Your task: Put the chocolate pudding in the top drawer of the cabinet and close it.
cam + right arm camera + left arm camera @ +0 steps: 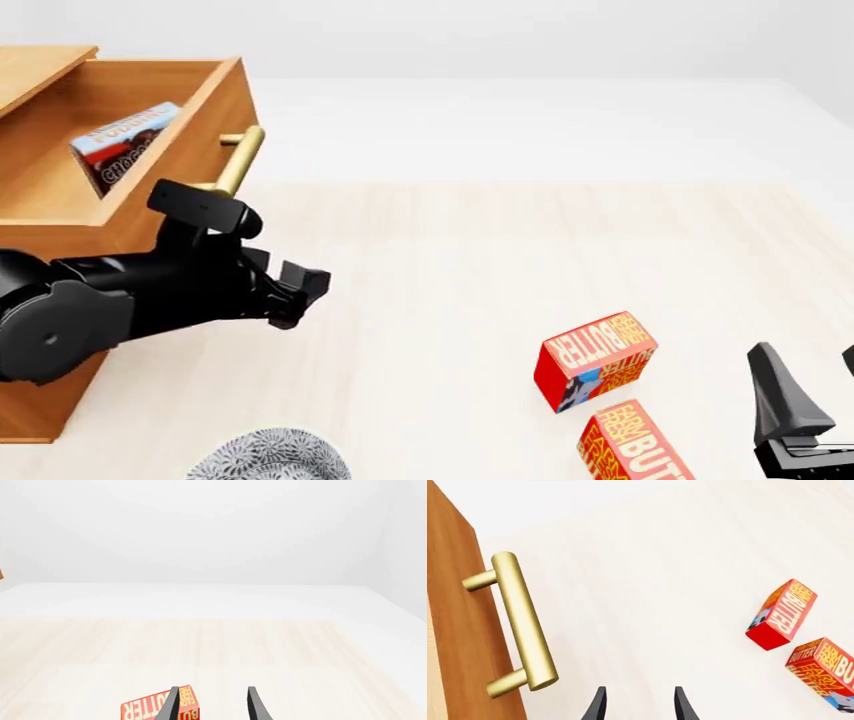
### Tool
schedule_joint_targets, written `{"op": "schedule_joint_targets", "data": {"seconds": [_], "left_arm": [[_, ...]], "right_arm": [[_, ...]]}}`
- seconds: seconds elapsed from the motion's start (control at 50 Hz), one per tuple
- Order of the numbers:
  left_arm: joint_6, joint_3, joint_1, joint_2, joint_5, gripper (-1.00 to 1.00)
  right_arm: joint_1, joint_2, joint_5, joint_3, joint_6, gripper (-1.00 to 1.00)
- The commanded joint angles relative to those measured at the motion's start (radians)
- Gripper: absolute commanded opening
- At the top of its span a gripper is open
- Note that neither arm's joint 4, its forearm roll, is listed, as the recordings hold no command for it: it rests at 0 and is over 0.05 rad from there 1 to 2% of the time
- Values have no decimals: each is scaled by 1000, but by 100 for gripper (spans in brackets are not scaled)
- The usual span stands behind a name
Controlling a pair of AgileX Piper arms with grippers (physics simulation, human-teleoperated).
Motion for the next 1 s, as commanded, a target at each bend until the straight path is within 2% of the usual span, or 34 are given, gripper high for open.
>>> {"op": "schedule_joint_targets", "data": {"seconds": [0.02, 0.3, 0.6, 1.0], "left_arm": [[2, 8, 58, -39, 13, 100], [-1, 14, 135, -45, 5, 100], [11, 28, 173, -15, -34, 100], [35, 18, 282, -38, -16, 100]], "right_arm": [[0, -1, 1, 0, 0, 100], [0, 0, 1, 0, 0, 100], [0, 0, 1, -1, 0, 100], [0, 0, 1, -1, 0, 100]]}}
